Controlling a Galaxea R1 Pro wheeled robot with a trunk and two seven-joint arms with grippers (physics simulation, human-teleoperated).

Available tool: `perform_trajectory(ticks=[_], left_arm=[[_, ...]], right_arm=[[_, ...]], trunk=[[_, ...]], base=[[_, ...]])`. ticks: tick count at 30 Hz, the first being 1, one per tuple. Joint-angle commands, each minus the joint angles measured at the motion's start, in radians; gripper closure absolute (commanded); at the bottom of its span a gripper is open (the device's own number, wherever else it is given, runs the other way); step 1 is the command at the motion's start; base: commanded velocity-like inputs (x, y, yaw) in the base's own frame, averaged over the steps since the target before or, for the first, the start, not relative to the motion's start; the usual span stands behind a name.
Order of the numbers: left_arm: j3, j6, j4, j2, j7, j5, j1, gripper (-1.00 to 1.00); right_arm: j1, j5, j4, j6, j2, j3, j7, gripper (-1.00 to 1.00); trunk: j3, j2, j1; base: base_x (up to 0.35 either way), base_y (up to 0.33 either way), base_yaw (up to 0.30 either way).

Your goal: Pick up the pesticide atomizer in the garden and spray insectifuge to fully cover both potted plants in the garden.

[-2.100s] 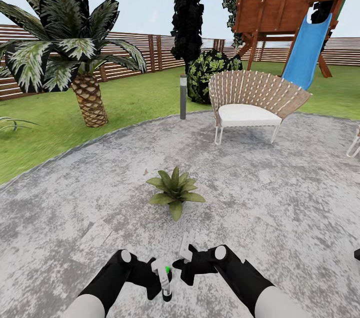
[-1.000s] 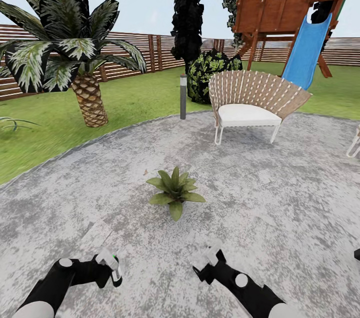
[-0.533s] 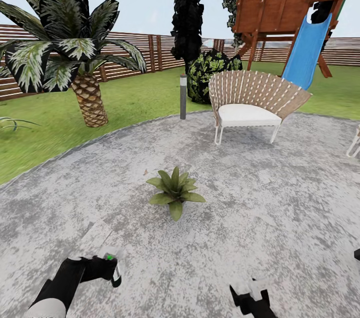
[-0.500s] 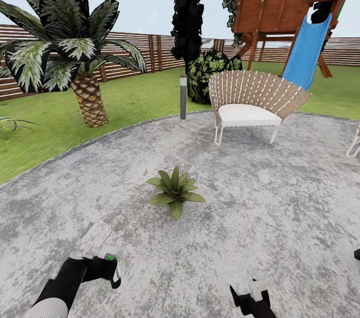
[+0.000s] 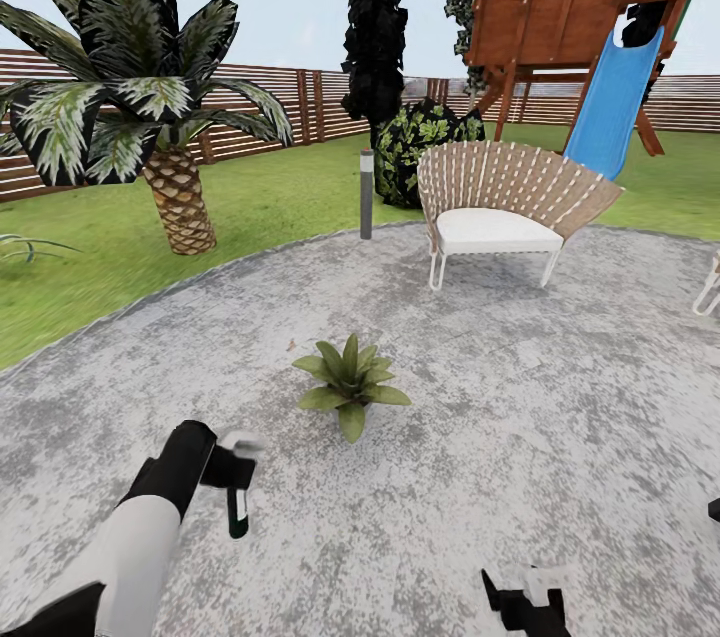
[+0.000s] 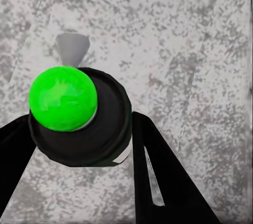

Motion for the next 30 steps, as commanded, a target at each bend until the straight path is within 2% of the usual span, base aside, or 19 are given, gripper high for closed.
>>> perform_trajectory(ticks=[1, 5, 9, 14, 16, 20, 21, 24, 30], left_arm=[[0.005, 0.011, -0.002, -0.007, -0.009, -0.014, -0.004, 1.0], [0.003, 0.027, 0.004, -0.013, -0.01, -0.015, -0.006, 1.0], [-0.009, 0.123, 0.009, -0.017, -0.01, -0.017, -0.007, 1.0], [-0.118, 0.17, 0.014, -0.018, -0.01, -0.012, -0.01, 1.0], [-0.147, 0.181, 0.016, -0.018, -0.01, -0.01, -0.011, 1.0], [-0.159, 0.186, 0.028, -0.02, -0.014, -0.009, -0.011, 1.0], [-0.163, 0.187, 0.075, -0.029, -0.016, -0.008, -0.01, 1.0], [-0.163, 0.187, 0.075, -0.03, -0.016, -0.008, -0.01, 1.0], [-0.163, 0.187, 0.075, -0.03, -0.016, -0.009, -0.007, 1.0]], right_arm=[[0.0, -0.017, 0.001, -0.002, 0.0, 0.003, 0.009, -1.0], [0.0, -0.022, 0.0, -0.002, 0.005, 0.003, 0.009, -1.0], [0.0, -0.021, 0.0, -0.002, 0.007, 0.003, 0.009, -1.0], [0.0, -0.02, -0.001, -0.002, 0.009, 0.003, 0.009, -1.0], [0.0, -0.02, 0.0, -0.002, 0.009, 0.003, 0.009, -1.0], [0.0, -0.02, 0.0, -0.002, 0.009, 0.003, 0.009, -1.0], [0.0, -0.026, -0.001, -0.002, 0.003, 0.002, 0.007, -1.0], [0.0, -0.026, -0.001, -0.002, 0.003, 0.002, 0.007, -1.0], [0.0, -0.026, -0.001, -0.002, 0.003, 0.002, 0.007, -1.0]], trunk=[[-0.001, 0.0, 0.0], [-0.001, 0.0, 0.0], [-0.001, 0.0, 0.0], [-0.001, 0.0, 0.0], [-0.001, 0.0, 0.0], [-0.001, 0.0, 0.0], [-0.001, 0.0, 0.0], [-0.001, 0.0, 0.0], [-0.001, 0.0, 0.0]], base=[[0.013, 0.0, 0.0], [0.191, 0.058, 0.0], [0.309, 0.109, 0.0], [0.319, 0.111, -0.054], [0.314, 0.101, -0.202], [0.31, 0.068, -0.268], [0.013, 0.0, -0.291], [0.005, 0.0, -0.281], [0.0, 0.0, -0.049]])
